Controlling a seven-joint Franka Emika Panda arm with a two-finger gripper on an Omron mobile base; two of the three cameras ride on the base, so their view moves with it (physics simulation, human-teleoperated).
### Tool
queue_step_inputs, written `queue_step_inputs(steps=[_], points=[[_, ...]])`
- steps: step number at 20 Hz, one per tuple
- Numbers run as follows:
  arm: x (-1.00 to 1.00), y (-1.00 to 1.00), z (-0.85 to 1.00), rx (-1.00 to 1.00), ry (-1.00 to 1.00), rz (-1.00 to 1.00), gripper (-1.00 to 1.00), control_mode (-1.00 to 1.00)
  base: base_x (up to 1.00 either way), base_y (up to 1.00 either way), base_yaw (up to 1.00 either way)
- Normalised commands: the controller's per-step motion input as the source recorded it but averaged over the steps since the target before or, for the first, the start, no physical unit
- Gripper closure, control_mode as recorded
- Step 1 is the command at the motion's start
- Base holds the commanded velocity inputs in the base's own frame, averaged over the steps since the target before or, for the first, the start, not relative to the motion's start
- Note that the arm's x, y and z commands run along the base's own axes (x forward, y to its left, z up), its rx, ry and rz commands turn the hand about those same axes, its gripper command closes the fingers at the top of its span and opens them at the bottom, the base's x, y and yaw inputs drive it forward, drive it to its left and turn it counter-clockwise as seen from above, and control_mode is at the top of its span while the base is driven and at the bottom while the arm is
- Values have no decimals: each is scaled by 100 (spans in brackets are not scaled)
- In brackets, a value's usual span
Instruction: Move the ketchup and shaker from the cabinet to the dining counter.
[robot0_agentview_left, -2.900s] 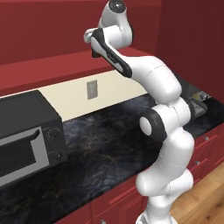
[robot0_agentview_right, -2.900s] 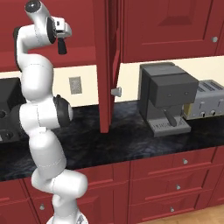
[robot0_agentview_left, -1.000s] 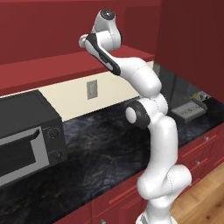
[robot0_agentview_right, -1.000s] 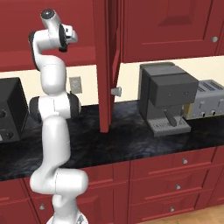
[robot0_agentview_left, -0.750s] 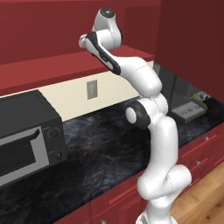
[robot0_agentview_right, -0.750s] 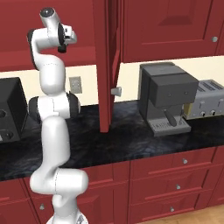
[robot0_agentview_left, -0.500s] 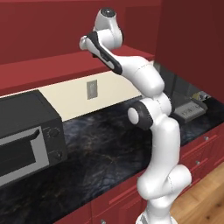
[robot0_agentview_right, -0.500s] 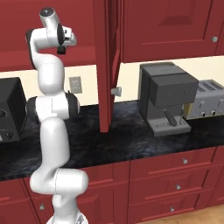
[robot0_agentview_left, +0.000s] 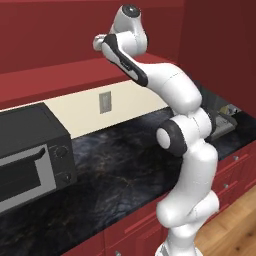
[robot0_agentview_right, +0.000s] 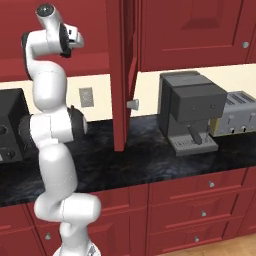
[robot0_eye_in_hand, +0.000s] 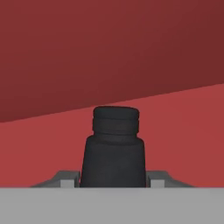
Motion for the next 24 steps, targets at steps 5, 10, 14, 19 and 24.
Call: queue_step_inputs(steps=[5, 10, 14, 19, 24], points=[[-100, -18, 2, 17, -58, 0, 100, -100, 0, 0, 0], [-100, -26, 0, 11, -48, 0, 100, -100, 0, 0, 0], [-100, -26, 6, 4, -23, 0, 100, -100, 0, 0, 0], [-100, -10, 37, 1, -9, 0, 100, -100, 0, 0, 0], [-100, 0, 37, 0, 0, 0, 100, -100, 0, 0, 0]])
